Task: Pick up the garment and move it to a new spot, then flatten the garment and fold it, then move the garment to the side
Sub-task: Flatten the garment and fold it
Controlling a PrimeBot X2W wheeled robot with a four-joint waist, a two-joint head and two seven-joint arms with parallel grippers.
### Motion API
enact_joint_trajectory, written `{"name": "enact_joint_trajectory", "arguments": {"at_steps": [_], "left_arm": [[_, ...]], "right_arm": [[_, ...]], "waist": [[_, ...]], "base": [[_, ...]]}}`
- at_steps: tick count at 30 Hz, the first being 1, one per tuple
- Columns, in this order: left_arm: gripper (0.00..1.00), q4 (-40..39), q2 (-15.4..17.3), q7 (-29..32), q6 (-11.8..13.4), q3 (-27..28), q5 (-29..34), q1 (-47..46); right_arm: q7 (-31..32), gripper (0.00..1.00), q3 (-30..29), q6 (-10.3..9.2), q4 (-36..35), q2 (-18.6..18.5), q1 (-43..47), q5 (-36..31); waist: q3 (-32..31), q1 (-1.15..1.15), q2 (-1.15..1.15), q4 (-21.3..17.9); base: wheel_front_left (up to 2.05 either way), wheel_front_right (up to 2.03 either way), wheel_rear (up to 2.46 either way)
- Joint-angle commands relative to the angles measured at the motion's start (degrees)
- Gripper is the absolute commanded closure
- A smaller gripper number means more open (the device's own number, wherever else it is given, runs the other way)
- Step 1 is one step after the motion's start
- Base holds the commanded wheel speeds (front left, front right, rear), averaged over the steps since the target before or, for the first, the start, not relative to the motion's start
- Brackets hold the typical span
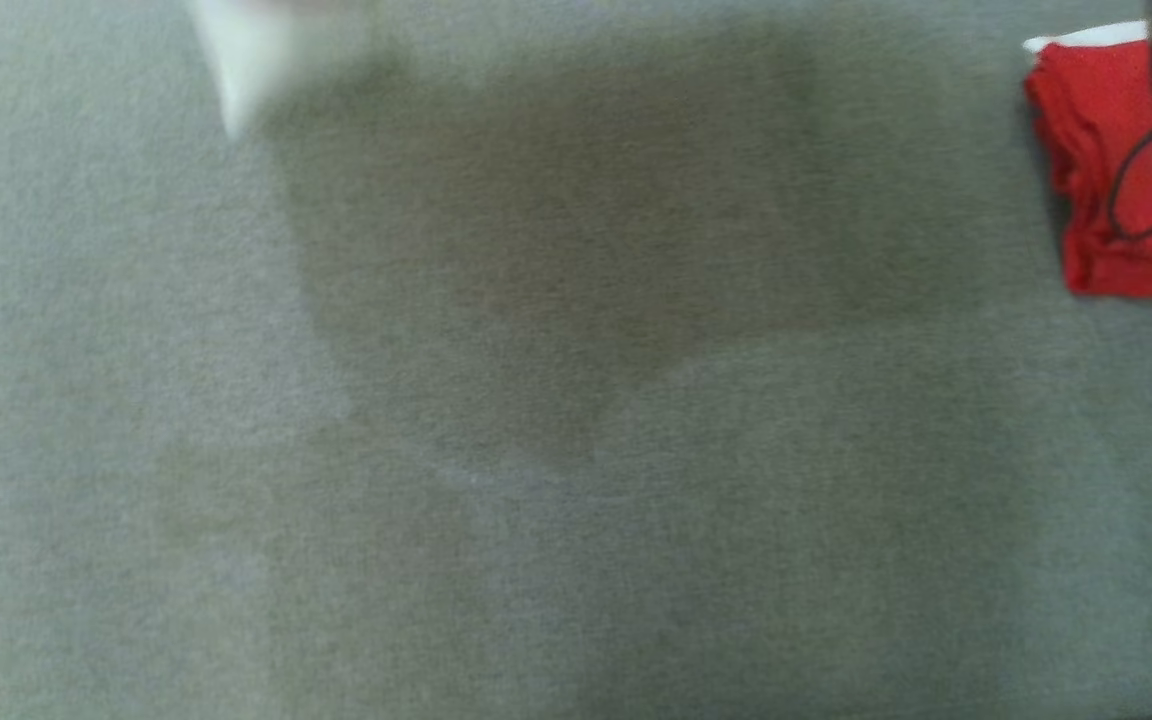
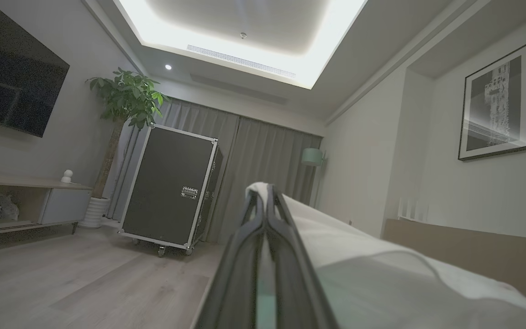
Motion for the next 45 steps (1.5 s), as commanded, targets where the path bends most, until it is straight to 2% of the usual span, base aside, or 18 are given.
{"name": "enact_joint_trajectory", "arguments": {"at_steps": [1,5,9,15,19,21,27,35,40,41,45], "left_arm": [[1.0,-0.6,3.6,-1.0,-0.2,0.5,0.4,-2.5],[1.0,6.3,3.0,-5.0,-1.6,-1.2,0.4,-5.3],[1.0,10.6,1.7,-6.9,-2.6,-3.7,-0.4,-2.5],[1.0,11.5,0.8,-8.1,-2.9,-8.9,-4.3,9.5],[1.0,10.1,2.1,-8.4,-2.9,-12.3,-7.3,20.2],[1.0,8.1,3.3,-8.1,-2.9,-14.7,-10.4,27.8],[1.0,0.3,9.4,-5.4,-2.9,-20.9,-13.2,40.1],[1.0,-11.2,16.4,-1.0,-2.9,-25.0,-16.2,52.7],[1.0,-17.8,18.8,1.7,-2.3,-26.2,-17.3,59.2],[1.0,-17.8,18.8,1.7,-2.3,-26.2,-17.3,59.2],[1.0,-22.1,19.9,2.9,-0.5,-26.0,-18.6,64.1]], "right_arm": [[-1.4,1.0,-0.7,-0.05,-0.1,1.1,-1.8,-0.8],[-5.7,1.0,-3.3,-0.05,8.2,1.6,-4.8,-3.3],[-6.7,1.0,-3.1,-0.05,14.8,1.6,-2.5,-4.7],[-6.2,1.0,2.5,-0.05,23.9,0.9,4.9,-3.9],[-3.3,1.0,8.2,-0.05,28.0,0.9,10.1,-1.4],[-1.2,1.0,13.2,-0.05,28.9,0.7,13.9,1.2],[2.7,1.0,23.2,-0.05,26.0,-1.5,20.4,8.1],[8.1,1.0,36.1,-0.05,16.2,-7.8,28.0,20.3],[10.7,1.0,41.8,-0.05,10.1,-12.6,31.7,27.3],[10.7,1.0,41.8,-0.05,10.1,-12.6,31.7,27.3],[12.3,1.0,44.9,-0.05,6.1,-15.2,33.9,31.6]], "waist": [[1.0,-0.03,0.0,0.9],[1.4,-0.03,0.0,1.9],[1.3,-0.03,0.0,2.9],[-0.2,-0.03,0.0,3.7],[-2.3,-0.03,0.0,3.9],[-4.3,-0.03,0.0,3.8],[-8.5,-0.03,0.0,3.5],[-14.3,-0.03,0.0,2.5],[-17.2,-0.03,0.0,2.2],[-17.2,-0.03,0.0,2.2],[-18.8,-0.03,0.0,1.5]], "base": [[0.0,0.0,0.0],[0.0,0.0,0.0],[0.0,0.0,0.0],[0.0,0.0,0.0],[0.0,0.0,0.0],[0.0,0.0,0.0],[0.0,0.0,0.0],[0.0,0.0,0.0],[0.0,0.0,0.0],[0.0,0.0,0.0],[0.0,0.0,0.0]]}}
